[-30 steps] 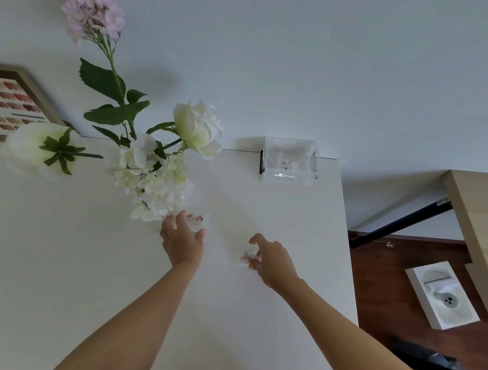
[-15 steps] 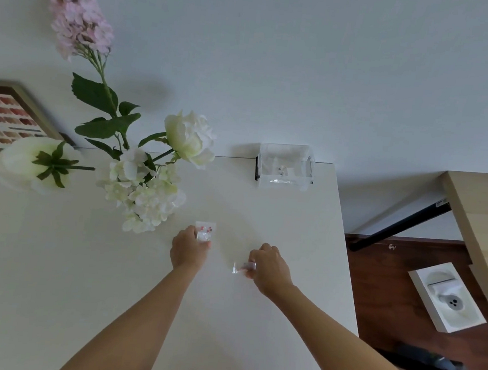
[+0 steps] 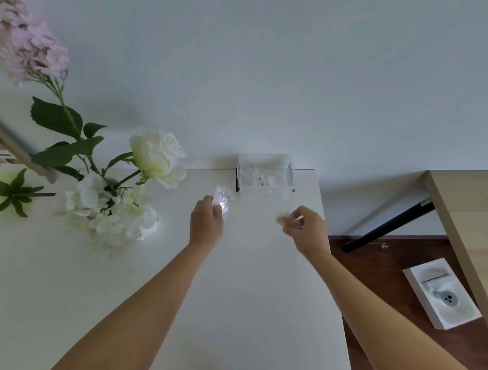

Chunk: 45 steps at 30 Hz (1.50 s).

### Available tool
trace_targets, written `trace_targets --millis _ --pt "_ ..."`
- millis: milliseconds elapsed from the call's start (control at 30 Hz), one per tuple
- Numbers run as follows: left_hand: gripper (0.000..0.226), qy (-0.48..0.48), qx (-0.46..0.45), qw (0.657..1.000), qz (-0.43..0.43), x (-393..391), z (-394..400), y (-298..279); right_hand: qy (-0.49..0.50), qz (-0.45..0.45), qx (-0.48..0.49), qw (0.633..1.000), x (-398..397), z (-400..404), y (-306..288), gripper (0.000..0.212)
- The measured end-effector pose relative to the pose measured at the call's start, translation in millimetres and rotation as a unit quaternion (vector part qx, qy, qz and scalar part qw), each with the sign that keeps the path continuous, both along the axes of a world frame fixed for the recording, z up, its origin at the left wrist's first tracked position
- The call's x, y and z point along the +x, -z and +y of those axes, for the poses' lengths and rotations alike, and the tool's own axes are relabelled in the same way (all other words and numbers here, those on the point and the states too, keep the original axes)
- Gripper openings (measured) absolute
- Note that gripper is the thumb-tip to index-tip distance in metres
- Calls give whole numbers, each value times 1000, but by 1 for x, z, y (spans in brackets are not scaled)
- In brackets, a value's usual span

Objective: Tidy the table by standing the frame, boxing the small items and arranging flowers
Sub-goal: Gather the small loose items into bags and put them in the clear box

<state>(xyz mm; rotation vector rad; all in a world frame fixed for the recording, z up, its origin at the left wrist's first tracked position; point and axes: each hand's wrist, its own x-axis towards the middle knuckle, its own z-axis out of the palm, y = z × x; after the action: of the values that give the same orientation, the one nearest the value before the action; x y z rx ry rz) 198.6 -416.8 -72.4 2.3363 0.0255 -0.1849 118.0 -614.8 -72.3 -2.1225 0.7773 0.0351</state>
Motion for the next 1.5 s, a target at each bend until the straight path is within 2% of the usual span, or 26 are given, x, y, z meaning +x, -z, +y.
trace_targets --millis 133,233,533,600,667,767,867,933,1133,1500 --pt "9 7 -37 998 -40 32 -33 -18 20 -38 0 999 32 -22 -16 16" --pt "18 13 -45 998 -33 50 -55 -24 29 -63 7 998 55 -28 -26 18" --pt "22 16 4 1000 -13 72 -87 -14 45 -89 50 994 97 -26 -20 17" --pt "22 22 11 999 -25 74 -88 -10 47 -85 54 994 100 -25 -16 20" --pt "29 31 12 999 -38 75 -88 -6 45 -86 58 994 100 -24 -12 33" --pt "51 55 12 997 -48 76 -83 1 18 -109 13 994 95 -25 -1 41" --pt "76 74 -40 996 -38 71 -75 9 -14 -104 -41 994 85 -28 10 52" --pt "85 85 -56 994 -27 66 -69 14 -24 -93 -57 994 79 -30 16 58" --pt "80 74 -49 996 -6 59 -62 22 -24 -87 -97 991 77 -29 16 50" --pt "91 43 -1 999 6 45 -66 7 -52 -24 -148 987 75 -26 1 66"
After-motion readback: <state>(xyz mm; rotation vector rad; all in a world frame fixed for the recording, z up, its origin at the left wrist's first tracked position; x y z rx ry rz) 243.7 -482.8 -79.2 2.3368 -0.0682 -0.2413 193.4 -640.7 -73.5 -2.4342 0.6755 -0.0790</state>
